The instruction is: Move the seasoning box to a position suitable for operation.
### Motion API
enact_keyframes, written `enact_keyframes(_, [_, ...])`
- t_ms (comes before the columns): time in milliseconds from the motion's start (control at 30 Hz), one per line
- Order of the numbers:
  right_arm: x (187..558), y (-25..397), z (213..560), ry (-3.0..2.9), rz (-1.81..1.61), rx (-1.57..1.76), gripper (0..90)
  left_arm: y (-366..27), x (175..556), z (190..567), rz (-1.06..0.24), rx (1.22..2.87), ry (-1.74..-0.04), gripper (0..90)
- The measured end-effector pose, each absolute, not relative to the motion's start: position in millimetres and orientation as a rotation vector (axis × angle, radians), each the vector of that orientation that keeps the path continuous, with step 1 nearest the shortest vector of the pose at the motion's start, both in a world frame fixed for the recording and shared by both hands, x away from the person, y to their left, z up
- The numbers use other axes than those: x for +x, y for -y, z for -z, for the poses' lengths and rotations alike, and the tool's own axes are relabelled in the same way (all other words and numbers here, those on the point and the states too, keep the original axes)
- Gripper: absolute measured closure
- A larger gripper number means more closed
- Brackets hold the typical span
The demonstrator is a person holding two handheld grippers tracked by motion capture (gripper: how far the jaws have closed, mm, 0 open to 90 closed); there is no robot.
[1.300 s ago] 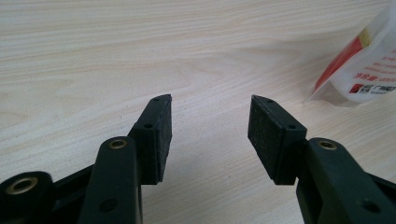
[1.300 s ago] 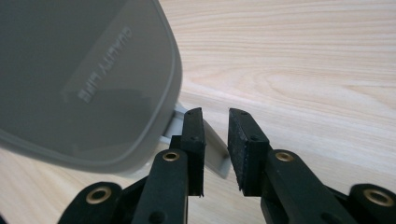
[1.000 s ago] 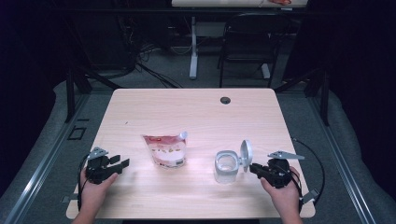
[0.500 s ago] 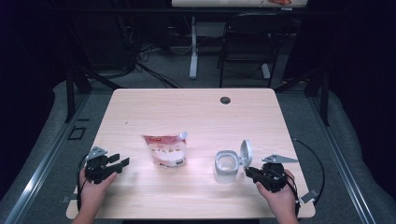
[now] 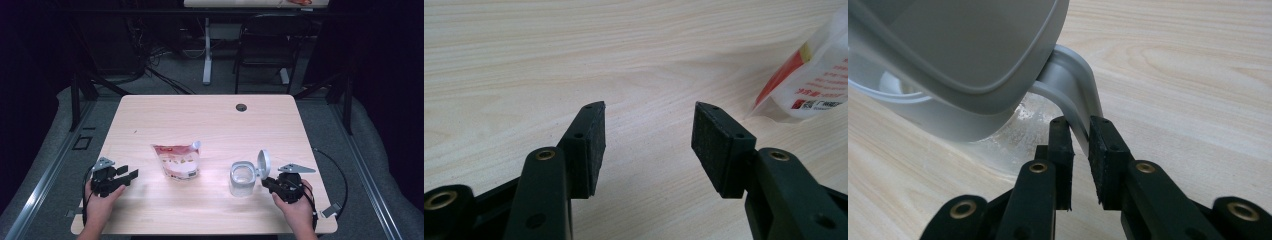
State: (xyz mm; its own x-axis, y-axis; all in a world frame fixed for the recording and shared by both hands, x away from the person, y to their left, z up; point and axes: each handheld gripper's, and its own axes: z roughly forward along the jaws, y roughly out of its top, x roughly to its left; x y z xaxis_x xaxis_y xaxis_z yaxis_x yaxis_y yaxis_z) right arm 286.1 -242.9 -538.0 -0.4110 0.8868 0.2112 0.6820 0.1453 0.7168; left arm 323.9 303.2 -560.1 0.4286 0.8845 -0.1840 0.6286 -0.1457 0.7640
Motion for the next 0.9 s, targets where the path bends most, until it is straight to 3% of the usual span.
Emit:
enact_keyframes(600, [309.0, 252.7, 539.6, -2.108, -1.193, 1.598, 79.0, -302.7, 324.1, 561.0, -0.387, 1.88, -1.286, 48.9])
enact_keyframes(700, [311.7, 255.1, 539.2, -2.098, -1.217, 1.611, 80.3, -302.8, 324.0, 561.1, -0.383, 1.88, -1.284, 49.4])
enact_keyframes(767, [315.0, 260.5, 539.3, -2.084, -1.297, 1.644, 85.7, -302.7, 324.0, 561.1, -0.38, 1.881, -1.282, 49.9])
enact_keyframes(900, [319.2, 262.1, 540.2, -2.098, -1.319, 1.646, 84.9, -302.1, 324.2, 561.5, -0.38, 1.883, -1.286, 50.1])
